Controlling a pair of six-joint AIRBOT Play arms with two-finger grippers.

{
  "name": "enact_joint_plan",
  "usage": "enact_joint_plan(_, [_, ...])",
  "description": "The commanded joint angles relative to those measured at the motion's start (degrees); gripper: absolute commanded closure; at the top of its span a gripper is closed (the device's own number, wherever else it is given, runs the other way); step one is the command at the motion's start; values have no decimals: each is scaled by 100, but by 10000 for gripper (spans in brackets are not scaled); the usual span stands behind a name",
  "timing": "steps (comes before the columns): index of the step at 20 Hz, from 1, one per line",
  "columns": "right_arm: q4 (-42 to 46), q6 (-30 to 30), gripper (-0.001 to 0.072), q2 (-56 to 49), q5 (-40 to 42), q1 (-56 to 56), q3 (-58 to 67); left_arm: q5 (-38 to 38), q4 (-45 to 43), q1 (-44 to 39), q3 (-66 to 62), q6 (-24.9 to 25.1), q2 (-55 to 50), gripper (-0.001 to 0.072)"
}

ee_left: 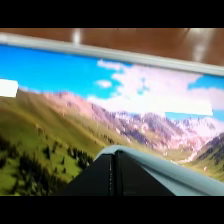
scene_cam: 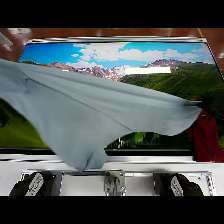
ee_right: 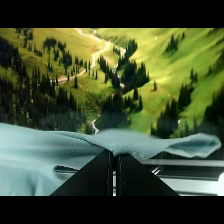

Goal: Fold the shirts.

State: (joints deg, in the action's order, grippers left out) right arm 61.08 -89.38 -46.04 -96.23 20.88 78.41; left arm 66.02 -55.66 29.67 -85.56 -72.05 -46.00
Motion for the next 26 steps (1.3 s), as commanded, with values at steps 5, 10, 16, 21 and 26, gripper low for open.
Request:
enact_joint_plan(5, [-1952, 848, 658, -1934, 4594, -33, -2496, -1683, 144, -846, 968, 109, -1578, 669])
enact_joint_plan(10, [-4223, 2887, 658, -3766, 6675, -802, -2479, -2833, 168, -2035, 968, 85, -3086, 669])
enact_joint_plan(16, [-4284, 2914, 657, -4118, 7121, -1047, -2479, -1943, 166, -2887, 968, -76, -4356, 669])
enact_joint_plan(21, [-4579, 3027, 31, -3860, 6170, -765, -2229, -739, 74, -2551, 645, -1287, -4411, 58])
enact_joint_plan(26, [-3069, 2778, 32, -2973, 3980, 605, -1316, 2529, -610, -1307, -166, -1510, -4124, 261])
